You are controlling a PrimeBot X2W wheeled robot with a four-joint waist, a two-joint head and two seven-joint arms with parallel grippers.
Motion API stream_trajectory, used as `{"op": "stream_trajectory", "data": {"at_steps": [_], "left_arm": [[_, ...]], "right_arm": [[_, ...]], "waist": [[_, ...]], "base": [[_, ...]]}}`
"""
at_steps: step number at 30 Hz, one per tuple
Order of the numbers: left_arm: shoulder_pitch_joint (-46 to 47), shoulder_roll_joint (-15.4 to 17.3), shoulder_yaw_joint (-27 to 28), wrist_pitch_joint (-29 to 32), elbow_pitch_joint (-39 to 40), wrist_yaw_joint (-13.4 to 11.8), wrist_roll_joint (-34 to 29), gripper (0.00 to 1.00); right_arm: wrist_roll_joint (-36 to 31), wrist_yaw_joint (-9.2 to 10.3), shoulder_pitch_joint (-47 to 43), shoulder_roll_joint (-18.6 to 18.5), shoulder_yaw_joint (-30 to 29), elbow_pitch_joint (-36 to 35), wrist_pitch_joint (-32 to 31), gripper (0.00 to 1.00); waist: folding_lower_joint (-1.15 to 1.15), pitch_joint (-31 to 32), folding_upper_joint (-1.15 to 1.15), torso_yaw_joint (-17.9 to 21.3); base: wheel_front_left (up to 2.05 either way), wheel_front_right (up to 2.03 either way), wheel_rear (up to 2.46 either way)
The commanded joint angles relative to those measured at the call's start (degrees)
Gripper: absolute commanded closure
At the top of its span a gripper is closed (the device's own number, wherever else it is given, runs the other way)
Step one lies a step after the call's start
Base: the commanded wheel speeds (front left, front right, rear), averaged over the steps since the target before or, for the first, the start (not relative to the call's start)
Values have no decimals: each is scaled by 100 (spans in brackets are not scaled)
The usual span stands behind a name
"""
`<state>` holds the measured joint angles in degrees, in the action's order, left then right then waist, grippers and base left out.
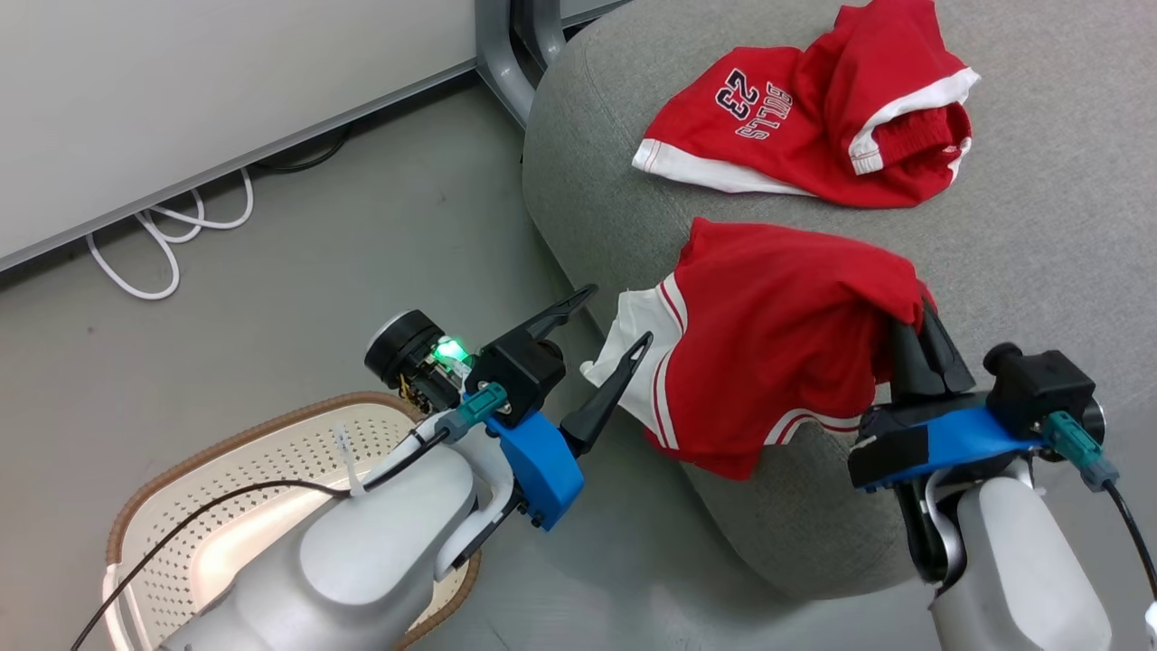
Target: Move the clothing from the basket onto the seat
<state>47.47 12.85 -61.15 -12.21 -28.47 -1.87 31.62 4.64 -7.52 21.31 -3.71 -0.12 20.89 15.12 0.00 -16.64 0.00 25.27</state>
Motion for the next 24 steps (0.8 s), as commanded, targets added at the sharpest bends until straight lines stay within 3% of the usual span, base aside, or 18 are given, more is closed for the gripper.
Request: {"op": "stream_trajectory", "data": {"at_steps": [1, 11, 19, 24], "left_arm": [[72, 58, 16, 2, 26, -7, -18, 0], [340, 279, 34, 138, 221, -89, -114, 0], [726, 574, 38, 408, 529, -111, -266, 0], [1042, 859, 33, 679, 854, -148, -423, 0]], "right_arm": [[-25, 5, 143, -2, 49, -61, 3, 100], [40, 6, 1437, -212, 92, -399, 3, 100], [94, 6, 2637, -721, -439, -851, 3, 100], [126, 6, 3636, -1285, -1119, -1109, 3, 100]], "waist": [[0, -56, 0, -32], [0, -724, 0, -145], [0, -1533, 0, -165], [0, -2196, 0, -100]], "base": [[0, 0, 0], [0, 0, 0], [0, 0, 0], [0, 0, 0]]}}
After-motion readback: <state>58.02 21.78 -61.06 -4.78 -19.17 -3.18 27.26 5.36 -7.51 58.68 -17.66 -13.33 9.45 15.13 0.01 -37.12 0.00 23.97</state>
